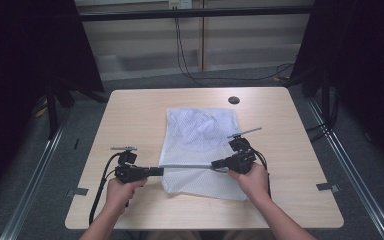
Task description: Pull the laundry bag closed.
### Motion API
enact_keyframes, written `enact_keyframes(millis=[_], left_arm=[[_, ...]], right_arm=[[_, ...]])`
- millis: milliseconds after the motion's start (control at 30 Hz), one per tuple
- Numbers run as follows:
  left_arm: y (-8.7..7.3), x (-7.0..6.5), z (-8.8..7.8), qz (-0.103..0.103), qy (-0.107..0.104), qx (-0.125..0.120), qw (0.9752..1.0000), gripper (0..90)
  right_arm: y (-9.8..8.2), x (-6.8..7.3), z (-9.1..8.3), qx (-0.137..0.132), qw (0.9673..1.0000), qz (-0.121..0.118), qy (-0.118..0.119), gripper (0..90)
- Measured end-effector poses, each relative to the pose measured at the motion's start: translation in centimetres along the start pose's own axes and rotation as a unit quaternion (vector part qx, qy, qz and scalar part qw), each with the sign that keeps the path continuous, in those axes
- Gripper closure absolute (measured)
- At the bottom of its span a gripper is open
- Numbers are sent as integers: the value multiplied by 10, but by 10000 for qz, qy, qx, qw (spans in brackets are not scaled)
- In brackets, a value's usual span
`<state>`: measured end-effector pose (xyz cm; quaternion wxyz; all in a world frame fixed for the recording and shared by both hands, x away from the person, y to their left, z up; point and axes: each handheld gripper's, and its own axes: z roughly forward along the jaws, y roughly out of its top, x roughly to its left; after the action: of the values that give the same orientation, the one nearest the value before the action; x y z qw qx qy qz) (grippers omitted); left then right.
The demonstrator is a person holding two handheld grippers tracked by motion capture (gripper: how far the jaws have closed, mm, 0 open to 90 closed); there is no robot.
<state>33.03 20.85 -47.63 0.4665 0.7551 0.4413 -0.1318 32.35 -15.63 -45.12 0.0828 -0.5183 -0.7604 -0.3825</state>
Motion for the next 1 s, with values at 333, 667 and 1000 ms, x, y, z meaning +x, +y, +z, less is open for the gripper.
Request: enact_keyframes(millis=[333,667,1000], left_arm=[[0,0,-1,-4,-41,6,10000,854],[0,0,0,-9,-44,21,10000,854],[0,0,-1,-7,-15,-11,10000,853]], right_arm=[[-1,-2,0,13,10000,12,7,870],[-1,-3,-1,5,10000,17,22,870],[-4,-10,-6,3,9999,86,-83,870]])
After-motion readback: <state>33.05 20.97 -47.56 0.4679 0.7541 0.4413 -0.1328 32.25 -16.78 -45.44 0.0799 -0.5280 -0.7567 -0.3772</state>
